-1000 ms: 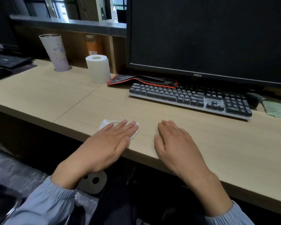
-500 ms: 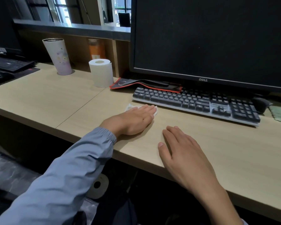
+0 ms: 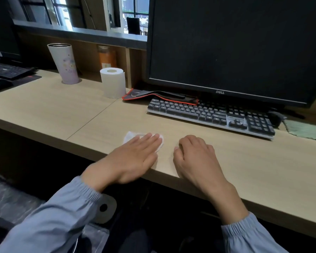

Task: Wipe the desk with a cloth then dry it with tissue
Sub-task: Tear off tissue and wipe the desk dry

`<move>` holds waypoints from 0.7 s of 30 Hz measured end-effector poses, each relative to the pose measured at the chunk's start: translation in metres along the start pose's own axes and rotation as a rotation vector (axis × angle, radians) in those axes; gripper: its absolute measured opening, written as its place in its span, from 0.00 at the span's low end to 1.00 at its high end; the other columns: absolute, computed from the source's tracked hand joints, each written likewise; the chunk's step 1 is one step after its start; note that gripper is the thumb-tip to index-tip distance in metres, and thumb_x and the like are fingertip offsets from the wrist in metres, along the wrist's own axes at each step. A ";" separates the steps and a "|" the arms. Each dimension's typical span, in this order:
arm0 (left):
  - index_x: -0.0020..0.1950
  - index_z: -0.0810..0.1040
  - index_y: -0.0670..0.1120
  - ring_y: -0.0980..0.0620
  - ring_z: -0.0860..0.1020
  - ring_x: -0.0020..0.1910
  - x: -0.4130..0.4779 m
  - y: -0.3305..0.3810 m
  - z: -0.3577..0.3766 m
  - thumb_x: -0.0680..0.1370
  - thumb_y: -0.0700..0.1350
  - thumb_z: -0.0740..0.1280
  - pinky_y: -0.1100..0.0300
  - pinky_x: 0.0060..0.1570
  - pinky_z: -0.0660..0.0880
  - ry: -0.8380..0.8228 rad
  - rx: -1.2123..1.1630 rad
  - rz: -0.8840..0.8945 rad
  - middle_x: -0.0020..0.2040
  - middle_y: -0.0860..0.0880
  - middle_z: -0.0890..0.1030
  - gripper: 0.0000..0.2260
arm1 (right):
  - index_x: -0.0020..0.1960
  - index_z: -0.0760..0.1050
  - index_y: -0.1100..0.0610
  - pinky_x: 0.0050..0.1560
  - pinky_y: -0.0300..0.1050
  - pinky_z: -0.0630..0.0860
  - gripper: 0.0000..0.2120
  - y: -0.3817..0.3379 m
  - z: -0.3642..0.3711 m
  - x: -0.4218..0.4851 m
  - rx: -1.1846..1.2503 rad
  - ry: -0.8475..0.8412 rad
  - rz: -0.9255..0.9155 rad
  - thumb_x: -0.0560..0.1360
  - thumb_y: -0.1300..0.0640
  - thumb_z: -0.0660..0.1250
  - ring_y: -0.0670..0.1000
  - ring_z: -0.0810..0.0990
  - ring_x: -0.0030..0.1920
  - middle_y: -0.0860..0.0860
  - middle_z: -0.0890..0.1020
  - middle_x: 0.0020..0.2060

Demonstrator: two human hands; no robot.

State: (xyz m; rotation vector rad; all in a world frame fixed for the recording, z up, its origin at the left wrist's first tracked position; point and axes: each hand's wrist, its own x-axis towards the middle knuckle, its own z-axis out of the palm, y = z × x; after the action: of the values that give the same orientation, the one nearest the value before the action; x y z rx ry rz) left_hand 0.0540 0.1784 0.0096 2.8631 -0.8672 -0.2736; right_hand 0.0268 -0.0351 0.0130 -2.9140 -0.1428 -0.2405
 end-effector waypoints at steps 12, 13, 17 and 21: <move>0.86 0.41 0.54 0.61 0.39 0.83 0.032 -0.032 -0.022 0.88 0.50 0.38 0.61 0.80 0.39 -0.034 -0.054 -0.105 0.86 0.58 0.40 0.25 | 0.62 0.74 0.51 0.61 0.52 0.70 0.15 -0.018 0.012 0.014 0.006 0.058 -0.004 0.84 0.50 0.52 0.52 0.70 0.61 0.47 0.76 0.62; 0.86 0.41 0.54 0.59 0.40 0.83 0.046 -0.036 -0.025 0.88 0.50 0.38 0.59 0.80 0.40 -0.042 -0.048 -0.114 0.86 0.57 0.40 0.25 | 0.63 0.74 0.51 0.61 0.52 0.69 0.15 -0.017 0.012 0.013 0.009 0.064 -0.011 0.84 0.50 0.52 0.51 0.70 0.62 0.47 0.76 0.62; 0.86 0.42 0.53 0.57 0.41 0.84 0.082 -0.052 -0.033 0.88 0.50 0.40 0.53 0.83 0.41 -0.062 -0.045 -0.115 0.86 0.56 0.42 0.25 | 0.65 0.72 0.49 0.63 0.50 0.68 0.15 -0.014 0.012 0.011 0.032 0.068 -0.023 0.84 0.49 0.52 0.49 0.68 0.64 0.45 0.74 0.64; 0.86 0.44 0.54 0.57 0.43 0.84 0.092 -0.078 -0.036 0.88 0.49 0.41 0.53 0.83 0.42 -0.040 -0.062 -0.146 0.86 0.56 0.44 0.25 | 0.66 0.71 0.48 0.64 0.48 0.67 0.15 -0.013 0.012 0.010 0.036 0.066 -0.035 0.84 0.48 0.52 0.48 0.67 0.66 0.44 0.73 0.66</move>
State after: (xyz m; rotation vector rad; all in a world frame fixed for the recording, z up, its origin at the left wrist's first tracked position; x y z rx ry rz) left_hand 0.1787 0.1938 0.0184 2.8762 -0.6455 -0.3673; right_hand 0.0371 -0.0192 0.0057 -2.8657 -0.1861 -0.3360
